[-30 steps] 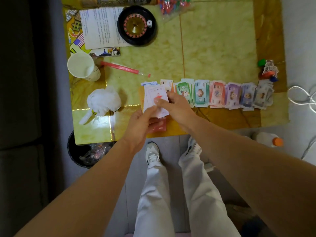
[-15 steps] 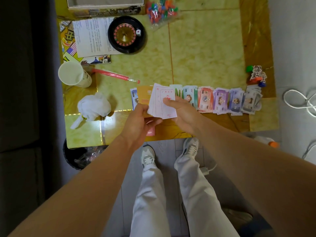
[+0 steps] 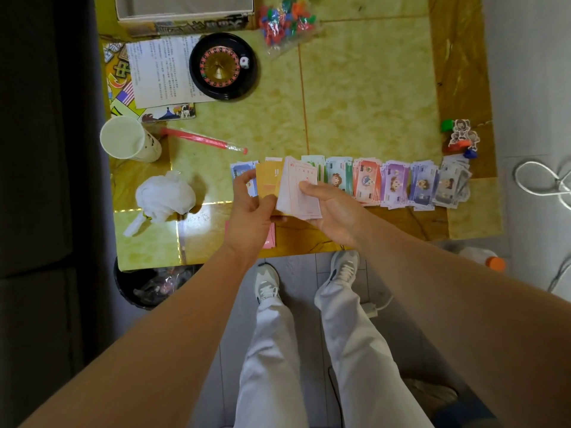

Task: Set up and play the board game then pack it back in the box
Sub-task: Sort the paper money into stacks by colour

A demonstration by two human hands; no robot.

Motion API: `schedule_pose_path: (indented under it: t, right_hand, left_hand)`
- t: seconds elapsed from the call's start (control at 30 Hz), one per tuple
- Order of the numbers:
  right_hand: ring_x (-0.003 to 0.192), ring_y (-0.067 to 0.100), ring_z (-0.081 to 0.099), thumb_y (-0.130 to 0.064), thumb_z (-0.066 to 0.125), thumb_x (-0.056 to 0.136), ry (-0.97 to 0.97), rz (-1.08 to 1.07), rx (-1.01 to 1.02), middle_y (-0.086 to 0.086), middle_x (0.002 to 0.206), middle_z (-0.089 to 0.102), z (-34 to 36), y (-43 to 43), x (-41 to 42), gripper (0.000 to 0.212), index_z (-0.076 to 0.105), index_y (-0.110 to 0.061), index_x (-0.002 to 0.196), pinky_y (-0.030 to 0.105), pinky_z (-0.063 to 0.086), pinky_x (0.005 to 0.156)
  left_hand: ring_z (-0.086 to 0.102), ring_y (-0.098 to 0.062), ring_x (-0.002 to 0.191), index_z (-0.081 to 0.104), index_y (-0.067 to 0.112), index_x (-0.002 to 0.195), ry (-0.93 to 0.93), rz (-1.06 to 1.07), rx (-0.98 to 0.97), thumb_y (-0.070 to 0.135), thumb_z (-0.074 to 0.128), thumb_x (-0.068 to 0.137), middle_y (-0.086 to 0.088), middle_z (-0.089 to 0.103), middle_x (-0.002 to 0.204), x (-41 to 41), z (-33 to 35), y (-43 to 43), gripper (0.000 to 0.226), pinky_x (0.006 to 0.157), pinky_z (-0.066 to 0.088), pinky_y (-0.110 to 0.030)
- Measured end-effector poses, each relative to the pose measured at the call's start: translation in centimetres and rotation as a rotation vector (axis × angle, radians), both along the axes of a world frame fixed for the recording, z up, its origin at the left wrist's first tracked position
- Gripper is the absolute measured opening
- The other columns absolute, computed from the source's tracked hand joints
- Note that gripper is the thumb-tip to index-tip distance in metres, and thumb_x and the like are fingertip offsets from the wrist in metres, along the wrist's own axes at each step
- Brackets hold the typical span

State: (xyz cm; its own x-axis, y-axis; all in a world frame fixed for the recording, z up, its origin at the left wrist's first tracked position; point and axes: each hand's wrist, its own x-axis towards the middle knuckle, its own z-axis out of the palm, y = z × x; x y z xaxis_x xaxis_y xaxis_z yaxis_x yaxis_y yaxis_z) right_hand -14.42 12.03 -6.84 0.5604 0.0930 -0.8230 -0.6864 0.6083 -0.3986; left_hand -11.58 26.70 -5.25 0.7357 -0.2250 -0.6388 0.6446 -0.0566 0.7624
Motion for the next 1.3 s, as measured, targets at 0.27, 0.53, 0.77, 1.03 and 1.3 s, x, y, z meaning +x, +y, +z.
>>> schedule_pose_path:
  t: [0.27,0.53,0.77,1.03,1.3]
  right_hand:
    - [0.1,0.019,0.063,-0.013,0.056,0.095,0.016,-0.091,-0.014,0.008,0.116,0.067,0.0,-0.3,0.5,0.03,0.059,-0.012,0.125,0.027,0.053,0.079]
    - [0.104,0.022,0.062,-0.009,0.055,0.095,-0.006,-0.147,-0.058,0.012,0.125,0.063,-0.2,-0.1,0.7,0.032,0.058,-0.01,0.126,0.031,0.051,0.086]
    - [0.117,0.029,0.059,-0.007,0.053,0.095,0.01,-0.19,-0.03,0.014,0.129,0.062,-0.4,-0.5,0.4,0.034,0.057,-0.008,0.129,0.037,0.051,0.094]
    - [0.112,0.028,0.059,-0.009,0.051,0.096,0.059,-0.216,0.027,0.016,0.128,0.06,-0.1,-0.8,0.3,0.031,0.056,-0.009,0.126,0.038,0.049,0.094]
    - [0.105,0.024,0.063,-0.004,0.053,0.095,0.0,-0.061,-0.228,0.013,0.127,0.062,-0.4,-1.5,-0.3,0.027,0.059,-0.007,0.121,0.034,0.054,0.085]
  left_hand:
    - [0.065,-0.039,0.08,0.033,0.029,0.119,-0.157,-0.061,0.022,-0.013,0.036,0.092,-0.034,0.063,0.097,0.7,0.1,-0.3,0.049,0.063,0.054,-0.038]
    - [0.067,-0.019,0.067,0.068,0.004,0.097,0.067,0.065,0.053,0.003,0.045,0.096,-0.01,0.072,0.085,1.2,0.8,-1.5,0.024,0.055,0.054,-0.023]
    - [0.071,-0.018,0.071,0.07,0.003,0.09,0.017,0.059,0.136,0.009,0.069,0.086,-0.005,0.074,0.081,1.0,0.3,-1.4,0.007,0.06,0.058,-0.029]
    - [0.07,-0.023,0.071,0.071,0.007,0.077,0.042,0.068,0.109,0.012,0.071,0.085,-0.007,0.074,0.074,0.6,0.7,-1.8,0.009,0.066,0.059,-0.032]
    - [0.07,-0.027,0.088,0.072,0.003,0.093,0.051,-0.054,0.173,0.01,0.058,0.094,-0.004,0.073,0.089,-0.2,0.1,-1.3,0.015,0.071,0.06,-0.035]
